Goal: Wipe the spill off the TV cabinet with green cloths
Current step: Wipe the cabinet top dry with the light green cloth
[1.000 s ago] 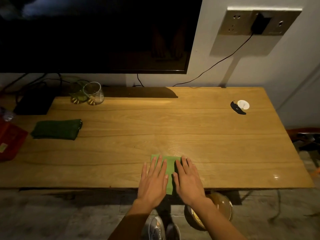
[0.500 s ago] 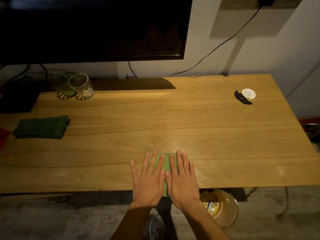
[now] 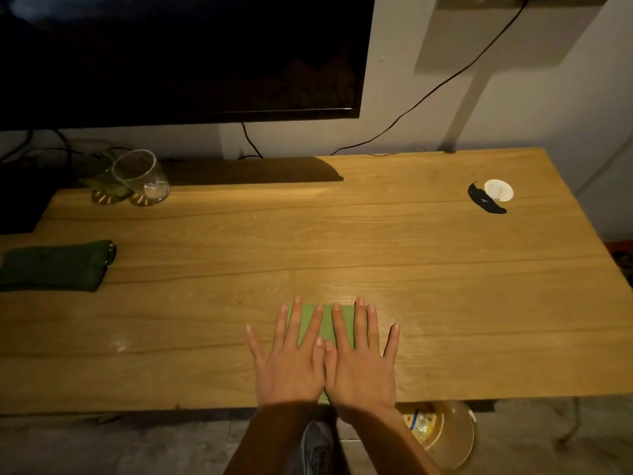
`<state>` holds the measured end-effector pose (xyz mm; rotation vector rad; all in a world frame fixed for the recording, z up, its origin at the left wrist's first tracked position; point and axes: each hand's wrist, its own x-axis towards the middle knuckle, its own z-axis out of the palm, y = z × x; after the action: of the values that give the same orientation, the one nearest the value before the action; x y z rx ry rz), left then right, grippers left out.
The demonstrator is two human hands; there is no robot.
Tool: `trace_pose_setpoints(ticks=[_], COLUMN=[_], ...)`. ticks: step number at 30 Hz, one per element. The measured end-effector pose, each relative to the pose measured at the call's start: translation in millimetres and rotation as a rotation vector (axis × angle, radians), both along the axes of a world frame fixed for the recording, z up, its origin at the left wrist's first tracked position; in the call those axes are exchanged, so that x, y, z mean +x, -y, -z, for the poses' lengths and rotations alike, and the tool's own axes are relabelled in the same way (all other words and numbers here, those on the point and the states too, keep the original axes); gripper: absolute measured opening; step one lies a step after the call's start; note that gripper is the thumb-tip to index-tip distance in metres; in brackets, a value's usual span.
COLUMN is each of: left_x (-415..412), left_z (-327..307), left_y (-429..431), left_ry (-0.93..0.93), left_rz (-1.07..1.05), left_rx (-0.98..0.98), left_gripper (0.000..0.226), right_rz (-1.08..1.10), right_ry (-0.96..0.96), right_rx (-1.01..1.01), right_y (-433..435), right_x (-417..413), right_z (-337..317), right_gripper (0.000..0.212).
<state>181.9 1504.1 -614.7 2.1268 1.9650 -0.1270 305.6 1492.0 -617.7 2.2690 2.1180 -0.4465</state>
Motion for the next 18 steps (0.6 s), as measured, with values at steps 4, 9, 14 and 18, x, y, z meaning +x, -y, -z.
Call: trace_pose_setpoints(ticks=[4, 9, 14, 18], left_x=[6.4, 17.0, 31.8, 43.2], left_z=[0.2, 5.3, 11.3, 6.5], left_y=[-42.7, -123.6, -219.4, -284.6], left_ry=[0.022, 0.025, 0.035, 0.010], left_rz=[-0.013, 0.009, 0.025, 0.030], left_rx=[0.015, 0.060, 0.128, 0.170], left_gripper=[0.052, 0.053, 0.055, 0.061], right_rz=[-0.007, -0.011, 0.029, 0.007], right_ry=[0.017, 0.041, 0.032, 0.057], right_rx=[0.005, 0.009, 0.057, 0.081], right_y=[-42.7, -122.9, -218.4, -289.3], right_x=[5.8, 16.0, 28.3, 38.7], right_z=[1.5, 3.0, 4.2, 5.8], right_gripper=[0.060, 0.063, 0.063, 0.063])
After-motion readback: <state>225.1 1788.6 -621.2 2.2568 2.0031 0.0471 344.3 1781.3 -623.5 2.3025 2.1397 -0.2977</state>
